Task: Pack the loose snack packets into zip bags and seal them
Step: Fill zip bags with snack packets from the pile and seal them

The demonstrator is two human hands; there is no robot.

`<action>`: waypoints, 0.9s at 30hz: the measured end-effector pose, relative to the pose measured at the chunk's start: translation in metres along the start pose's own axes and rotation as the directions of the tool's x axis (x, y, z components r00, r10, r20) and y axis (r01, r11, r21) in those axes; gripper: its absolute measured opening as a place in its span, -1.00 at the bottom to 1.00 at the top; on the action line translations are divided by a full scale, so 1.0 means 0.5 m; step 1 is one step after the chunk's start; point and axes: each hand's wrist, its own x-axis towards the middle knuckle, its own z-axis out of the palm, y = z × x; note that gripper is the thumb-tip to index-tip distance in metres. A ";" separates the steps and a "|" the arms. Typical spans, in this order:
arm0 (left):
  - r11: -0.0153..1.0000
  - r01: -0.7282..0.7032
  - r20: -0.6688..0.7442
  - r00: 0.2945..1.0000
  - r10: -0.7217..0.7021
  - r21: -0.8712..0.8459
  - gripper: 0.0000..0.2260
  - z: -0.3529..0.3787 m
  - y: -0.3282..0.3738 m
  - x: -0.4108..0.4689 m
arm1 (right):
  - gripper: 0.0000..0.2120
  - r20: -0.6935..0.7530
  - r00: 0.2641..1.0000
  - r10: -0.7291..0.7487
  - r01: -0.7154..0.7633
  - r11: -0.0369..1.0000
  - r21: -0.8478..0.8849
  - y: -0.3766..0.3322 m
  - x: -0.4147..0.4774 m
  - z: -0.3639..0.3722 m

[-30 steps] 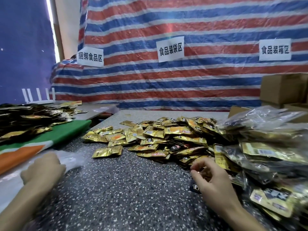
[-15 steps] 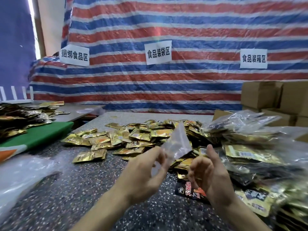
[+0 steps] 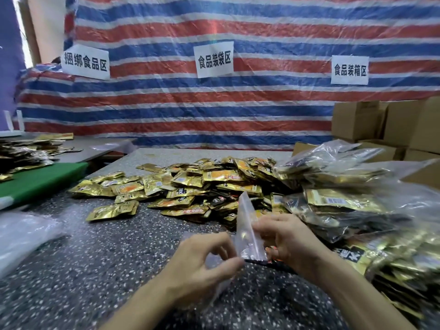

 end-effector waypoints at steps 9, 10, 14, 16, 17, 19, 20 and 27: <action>0.862 0.270 -0.043 0.947 -0.318 -0.428 -0.50 0.014 0.032 0.002 | -0.87 0.202 0.979 -0.035 0.071 0.982 -0.175 0.002 -0.021 0.034; 0.858 0.271 -0.025 0.949 -0.313 -0.436 -0.52 0.013 0.035 0.001 | -0.85 0.198 0.980 -0.034 0.071 0.981 -0.182 0.002 -0.021 0.033; 0.817 0.322 0.039 0.937 -0.347 -0.478 -0.56 0.012 0.036 0.001 | -0.83 0.201 0.979 -0.026 0.069 0.975 -0.211 0.003 -0.023 0.035; 0.834 0.314 0.023 0.940 -0.341 -0.453 -0.62 0.013 0.034 0.001 | -0.82 0.225 0.974 -0.020 0.070 0.973 -0.219 0.004 -0.023 0.032; 0.851 0.297 -0.007 0.943 -0.333 -0.432 -0.65 0.014 0.034 0.000 | -0.82 0.245 0.969 -0.017 0.073 0.973 -0.221 0.004 -0.024 0.030; 0.872 0.262 -0.075 0.945 -0.319 -0.415 -0.65 0.015 0.032 -0.001 | -0.83 0.293 0.956 -0.013 0.083 0.969 -0.231 0.005 -0.024 0.030; 0.876 0.248 -0.092 0.946 -0.311 -0.415 -0.63 0.016 0.030 -0.001 | -0.81 0.309 0.951 -0.009 0.087 0.966 -0.242 0.007 -0.024 0.030; 0.826 0.308 -0.112 0.909 -0.402 -0.472 -0.77 0.001 0.013 0.004 | -0.76 0.175 0.985 0.007 0.027 0.982 -0.188 0.004 -0.023 0.026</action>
